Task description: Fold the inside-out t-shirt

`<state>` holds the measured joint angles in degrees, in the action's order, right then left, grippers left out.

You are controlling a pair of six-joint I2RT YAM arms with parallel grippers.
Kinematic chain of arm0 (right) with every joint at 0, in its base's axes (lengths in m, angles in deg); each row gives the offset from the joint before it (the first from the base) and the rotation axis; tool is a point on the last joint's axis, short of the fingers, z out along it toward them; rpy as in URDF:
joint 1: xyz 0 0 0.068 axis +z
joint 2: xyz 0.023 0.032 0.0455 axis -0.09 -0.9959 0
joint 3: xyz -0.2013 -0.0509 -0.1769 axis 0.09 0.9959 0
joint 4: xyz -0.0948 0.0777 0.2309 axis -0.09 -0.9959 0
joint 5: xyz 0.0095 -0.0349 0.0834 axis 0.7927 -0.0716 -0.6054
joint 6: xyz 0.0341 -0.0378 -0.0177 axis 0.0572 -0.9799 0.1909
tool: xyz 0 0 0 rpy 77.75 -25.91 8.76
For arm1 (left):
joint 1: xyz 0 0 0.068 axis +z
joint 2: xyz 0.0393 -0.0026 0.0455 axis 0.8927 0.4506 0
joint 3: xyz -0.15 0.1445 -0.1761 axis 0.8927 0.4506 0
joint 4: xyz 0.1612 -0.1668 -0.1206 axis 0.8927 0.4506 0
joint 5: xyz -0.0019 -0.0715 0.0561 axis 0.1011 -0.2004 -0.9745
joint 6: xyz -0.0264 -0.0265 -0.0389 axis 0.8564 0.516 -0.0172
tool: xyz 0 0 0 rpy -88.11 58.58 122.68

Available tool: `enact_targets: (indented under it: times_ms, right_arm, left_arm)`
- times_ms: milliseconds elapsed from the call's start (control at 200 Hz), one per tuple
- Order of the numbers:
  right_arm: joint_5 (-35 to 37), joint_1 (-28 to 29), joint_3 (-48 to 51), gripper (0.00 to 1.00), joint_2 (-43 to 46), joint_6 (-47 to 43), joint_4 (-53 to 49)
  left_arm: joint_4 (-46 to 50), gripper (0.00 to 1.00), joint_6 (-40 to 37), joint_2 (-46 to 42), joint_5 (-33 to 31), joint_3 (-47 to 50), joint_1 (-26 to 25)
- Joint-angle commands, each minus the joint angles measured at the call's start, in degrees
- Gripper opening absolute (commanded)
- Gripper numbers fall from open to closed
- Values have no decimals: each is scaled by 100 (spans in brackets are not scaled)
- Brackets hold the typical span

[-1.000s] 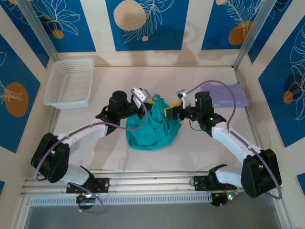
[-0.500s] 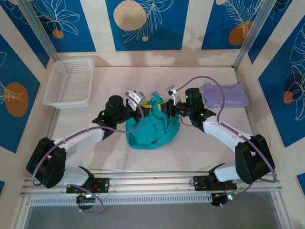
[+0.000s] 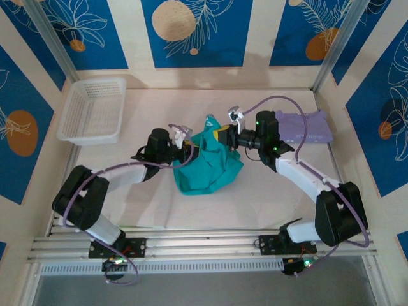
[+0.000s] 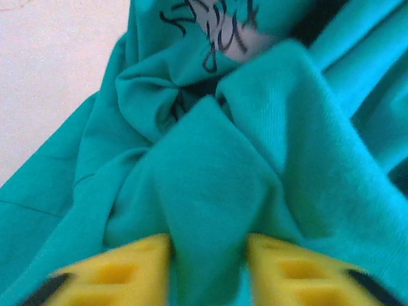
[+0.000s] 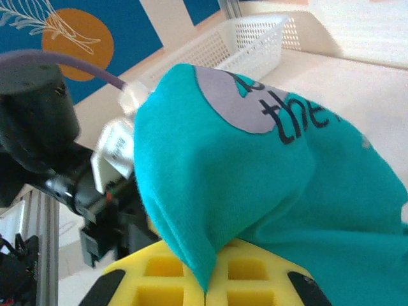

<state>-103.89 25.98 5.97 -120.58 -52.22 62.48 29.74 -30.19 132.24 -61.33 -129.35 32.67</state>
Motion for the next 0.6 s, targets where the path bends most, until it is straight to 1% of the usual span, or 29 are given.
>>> enact_targets:
  times_ms: [0,90,155,215,280,405,555,595]
  right_arm:
    - [-548,-177,-714,0,-124,241,536]
    - [-810,-300,-1271,0,-133,380,593]
    - [-925,-380,-1457,0,-69,461,701]
    - [-1022,-436,-1365,0,-10,502,883]
    - [-1053,-453,-1025,0,40,452,1088]
    - [-1082,-456,-85,0,-24,438,1549]
    - [-856,-386,893,0,-47,310,1659]
    - [-729,-328,1087,0,-50,275,1548]
  left_arm:
    - [-231,0,255,130,-179,-272,228]
    - [-70,0,549,-8,-926,-240,596]
    - [26,0,823,-236,-1549,-79,872]
    - [122,0,957,-474,-2105,122,1030]
    - [335,0,892,-645,-2575,288,1055]
    - [474,0,855,-657,-3084,710,1054]
    - [479,0,815,-606,-3147,1200,1052]
    - [456,7,839,-631,-3062,1305,1048]
